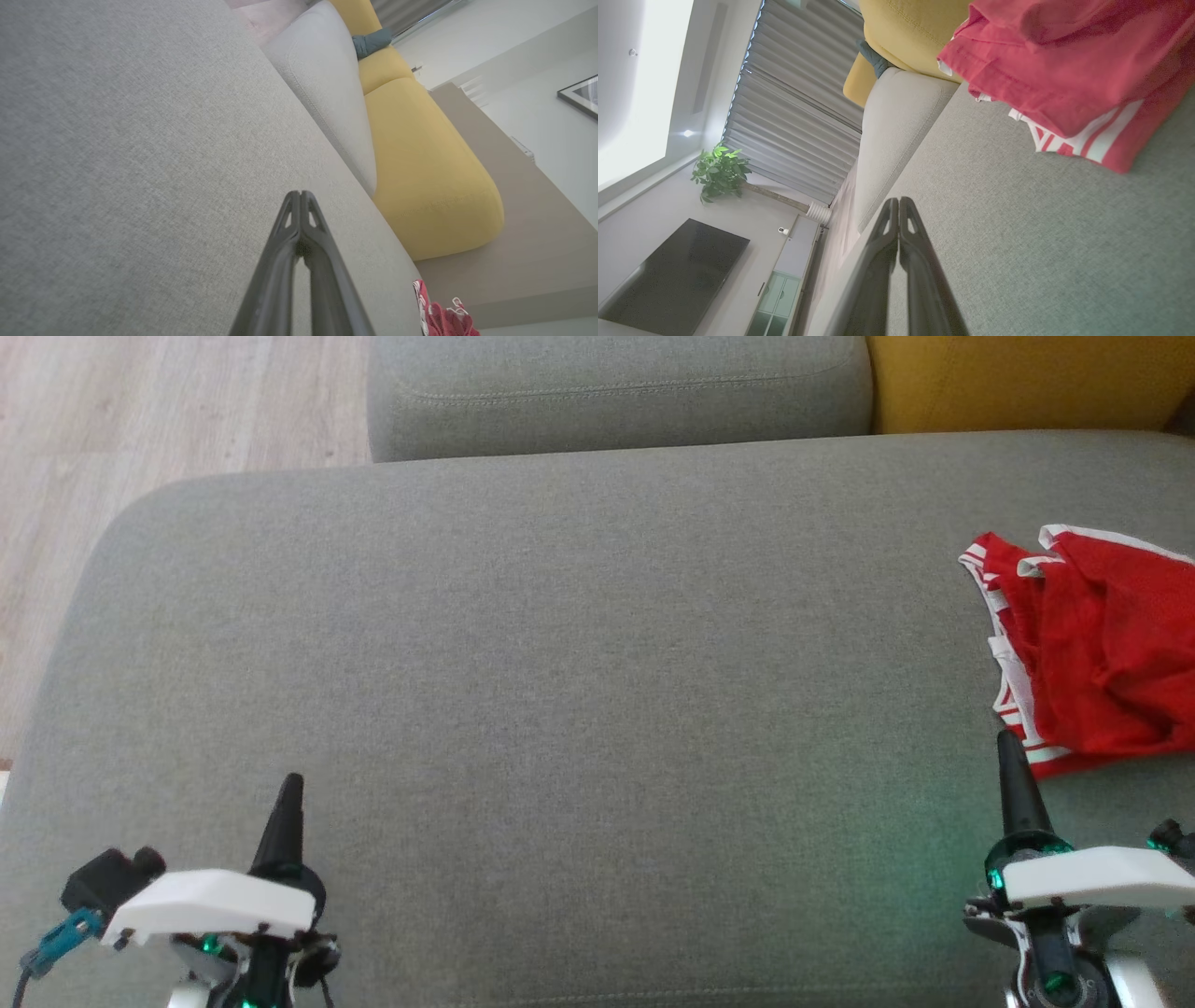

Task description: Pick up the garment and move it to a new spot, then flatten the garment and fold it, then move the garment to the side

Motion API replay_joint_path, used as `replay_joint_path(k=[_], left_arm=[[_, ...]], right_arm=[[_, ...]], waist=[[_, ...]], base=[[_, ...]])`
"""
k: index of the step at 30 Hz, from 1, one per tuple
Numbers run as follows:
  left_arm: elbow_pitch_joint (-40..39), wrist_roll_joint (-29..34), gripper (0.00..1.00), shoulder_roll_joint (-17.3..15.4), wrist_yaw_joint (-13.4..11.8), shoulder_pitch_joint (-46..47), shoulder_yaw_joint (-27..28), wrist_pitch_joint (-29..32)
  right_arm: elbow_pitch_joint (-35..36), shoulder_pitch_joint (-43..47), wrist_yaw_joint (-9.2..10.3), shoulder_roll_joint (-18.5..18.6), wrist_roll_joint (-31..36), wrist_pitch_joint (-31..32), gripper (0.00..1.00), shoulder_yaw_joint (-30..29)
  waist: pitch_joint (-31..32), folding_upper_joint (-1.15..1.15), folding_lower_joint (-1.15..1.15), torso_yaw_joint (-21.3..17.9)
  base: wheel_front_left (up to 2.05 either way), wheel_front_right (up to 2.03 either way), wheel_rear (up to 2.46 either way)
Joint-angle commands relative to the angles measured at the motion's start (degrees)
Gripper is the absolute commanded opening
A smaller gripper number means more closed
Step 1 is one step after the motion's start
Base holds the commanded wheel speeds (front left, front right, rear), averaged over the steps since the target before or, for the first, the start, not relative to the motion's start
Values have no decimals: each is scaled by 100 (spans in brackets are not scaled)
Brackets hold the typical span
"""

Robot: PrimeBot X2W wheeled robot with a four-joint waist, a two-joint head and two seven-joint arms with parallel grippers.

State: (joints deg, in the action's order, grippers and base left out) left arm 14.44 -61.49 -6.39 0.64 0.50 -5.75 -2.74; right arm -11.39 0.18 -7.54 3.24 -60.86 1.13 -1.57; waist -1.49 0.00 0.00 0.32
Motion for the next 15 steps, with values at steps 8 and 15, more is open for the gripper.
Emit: replay_joint_path(k=[8,15], left_arm=[[-145,-638,0,13,174,384,357,161],[-130,-1022,0,48,251,410,466,258]], right_arm=[[88,-387,4,123,-683,92,0,-9],[37,-421,4,124,-1080,131,0,-48]], waist=[[24,0,0,-6],[40,0,0,-10]], base=[[0,0,0],[0,0,0]])
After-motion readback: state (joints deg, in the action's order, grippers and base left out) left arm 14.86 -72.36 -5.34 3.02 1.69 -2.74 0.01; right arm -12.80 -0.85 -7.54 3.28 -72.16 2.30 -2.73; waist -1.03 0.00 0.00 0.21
